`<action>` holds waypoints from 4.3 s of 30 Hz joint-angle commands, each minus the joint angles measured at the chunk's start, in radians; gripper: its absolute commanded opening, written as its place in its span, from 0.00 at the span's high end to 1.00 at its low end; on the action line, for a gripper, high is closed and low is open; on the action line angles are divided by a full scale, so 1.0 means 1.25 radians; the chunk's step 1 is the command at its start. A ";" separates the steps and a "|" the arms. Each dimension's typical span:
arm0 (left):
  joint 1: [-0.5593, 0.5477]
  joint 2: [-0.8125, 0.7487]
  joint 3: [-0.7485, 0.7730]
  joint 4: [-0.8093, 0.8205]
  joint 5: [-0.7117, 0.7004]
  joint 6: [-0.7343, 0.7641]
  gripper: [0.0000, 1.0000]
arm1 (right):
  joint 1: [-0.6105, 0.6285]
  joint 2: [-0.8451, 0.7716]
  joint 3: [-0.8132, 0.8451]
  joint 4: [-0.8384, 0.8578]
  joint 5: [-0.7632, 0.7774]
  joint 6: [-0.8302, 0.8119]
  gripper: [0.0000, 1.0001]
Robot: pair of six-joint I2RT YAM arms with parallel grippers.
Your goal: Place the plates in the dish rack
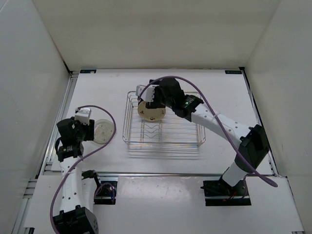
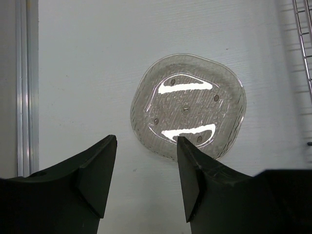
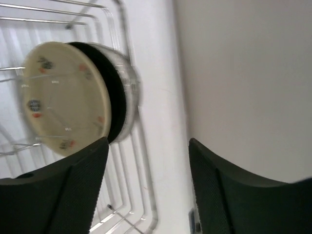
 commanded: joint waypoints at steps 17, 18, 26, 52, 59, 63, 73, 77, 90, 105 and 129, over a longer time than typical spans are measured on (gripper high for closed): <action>0.319 0.354 0.194 -0.010 0.309 -0.057 0.23 | -0.485 -0.201 0.027 -0.256 -0.087 0.269 0.06; 0.327 0.390 0.202 -0.010 0.330 -0.057 0.23 | -0.508 -0.217 0.005 -0.246 -0.113 0.279 0.06; 0.338 0.563 0.292 -0.068 0.460 -0.025 0.23 | -0.683 -0.265 -0.169 -0.173 -0.324 0.381 0.05; 0.206 0.988 0.616 -0.382 0.401 0.230 0.32 | -0.798 -0.314 -0.308 -0.089 -0.470 0.441 0.03; 0.172 1.020 0.661 -0.429 0.373 0.247 0.38 | -0.821 -0.314 -0.308 -0.089 -0.486 0.448 0.03; 0.165 1.034 0.679 -0.472 0.373 0.271 0.41 | -0.828 -0.314 -0.308 -0.081 -0.494 0.456 0.03; 0.165 1.068 0.713 -0.579 0.357 0.366 0.45 | -0.836 -0.314 -0.308 -0.073 -0.494 0.463 0.03; 0.157 1.086 0.713 -0.588 0.328 0.384 0.45 | -0.843 -0.314 -0.308 -0.073 -0.510 0.470 0.03; 0.124 1.133 0.751 -0.629 0.265 0.408 0.52 | -0.881 -0.321 -0.308 -0.073 -0.545 0.485 0.03; 0.093 1.032 0.641 -0.495 0.149 0.357 0.90 | -0.912 -0.329 -0.316 -0.073 -0.597 0.485 0.03; -0.077 0.664 1.020 -0.396 -0.031 0.326 0.90 | -0.912 -0.329 -0.346 -0.081 -0.586 0.462 0.05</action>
